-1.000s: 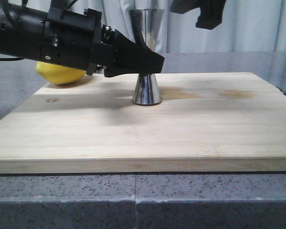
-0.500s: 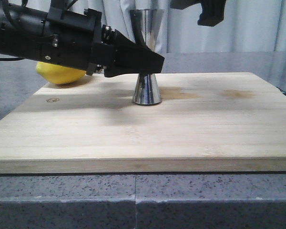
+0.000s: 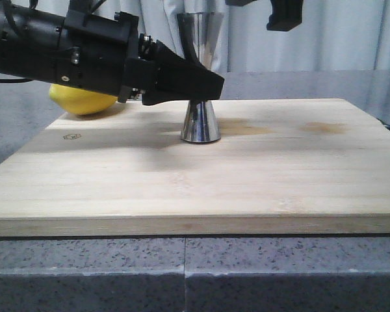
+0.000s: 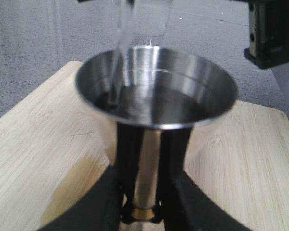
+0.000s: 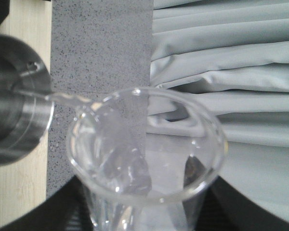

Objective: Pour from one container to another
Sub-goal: 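Tilt the beaker with the right gripper, pouring liquid into the jigger, then tilt the beaker upright and lower it with the right gripper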

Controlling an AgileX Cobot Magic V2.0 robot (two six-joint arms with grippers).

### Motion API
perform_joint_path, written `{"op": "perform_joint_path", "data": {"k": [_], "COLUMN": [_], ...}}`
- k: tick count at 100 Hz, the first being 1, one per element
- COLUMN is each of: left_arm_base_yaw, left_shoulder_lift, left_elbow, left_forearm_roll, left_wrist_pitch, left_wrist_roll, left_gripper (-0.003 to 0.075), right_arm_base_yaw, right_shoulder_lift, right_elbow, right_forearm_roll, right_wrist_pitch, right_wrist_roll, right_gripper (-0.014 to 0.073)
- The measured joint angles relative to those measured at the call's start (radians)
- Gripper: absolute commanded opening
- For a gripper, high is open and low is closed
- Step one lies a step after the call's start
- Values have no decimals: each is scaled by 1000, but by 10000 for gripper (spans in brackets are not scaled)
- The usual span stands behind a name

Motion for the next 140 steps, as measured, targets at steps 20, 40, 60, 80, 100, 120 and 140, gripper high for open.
{"op": "perform_joint_path", "data": {"k": [20,40,60,80,100,120,140], "left_arm_base_yaw": [0,0,0,0,0,0,0], "left_shoulder_lift": [0,0,0,0,0,0,0], "left_elbow": [0,0,0,0,0,0,0], "left_forearm_roll": [0,0,0,0,0,0,0], "left_wrist_pitch": [0,0,0,0,0,0,0], "left_wrist_roll": [0,0,0,0,0,0,0], "left_gripper": [114,114,114,114,114,114,114], "right_arm_base_yaw": [0,0,-6,-102,-259,-420,-555], "right_shoulder_lift": [0,0,-11,-72,-165,-237,-242], "right_elbow": [0,0,0,2,106,298,457], "right_forearm_roll": [0,115,253,273,298,311,342], "right_wrist_pitch": [0,18,20,-36,-183,-448,-687], "right_wrist_roll": [0,8,121,395,653,807,830], "right_gripper": [267,267,267,267,267,267,267]}}
